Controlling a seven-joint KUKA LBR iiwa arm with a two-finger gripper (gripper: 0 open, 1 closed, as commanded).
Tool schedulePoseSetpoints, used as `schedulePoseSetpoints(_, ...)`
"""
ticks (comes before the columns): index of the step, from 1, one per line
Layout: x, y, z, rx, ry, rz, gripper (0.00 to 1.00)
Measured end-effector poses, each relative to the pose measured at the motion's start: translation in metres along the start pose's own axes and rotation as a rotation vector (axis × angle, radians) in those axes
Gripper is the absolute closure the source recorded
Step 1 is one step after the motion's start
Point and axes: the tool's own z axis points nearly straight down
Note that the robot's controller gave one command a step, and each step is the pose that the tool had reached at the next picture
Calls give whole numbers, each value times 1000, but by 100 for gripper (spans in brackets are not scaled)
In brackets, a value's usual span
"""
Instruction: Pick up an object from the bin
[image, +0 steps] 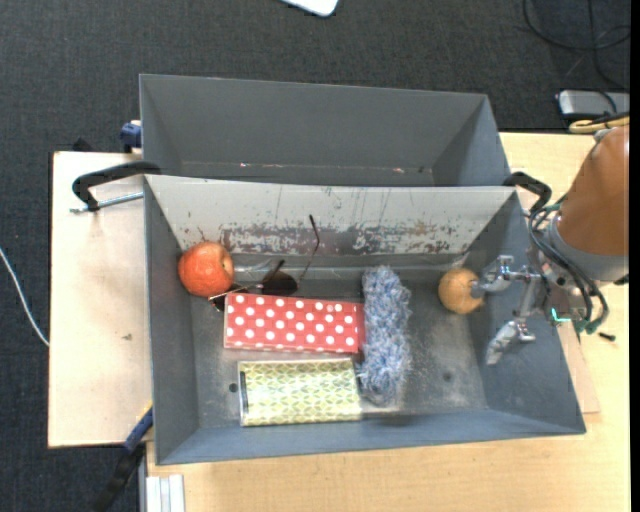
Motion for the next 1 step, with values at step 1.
schedulePoseSetpoints(1, -2, 1, -4, 2, -8, -2, 0)
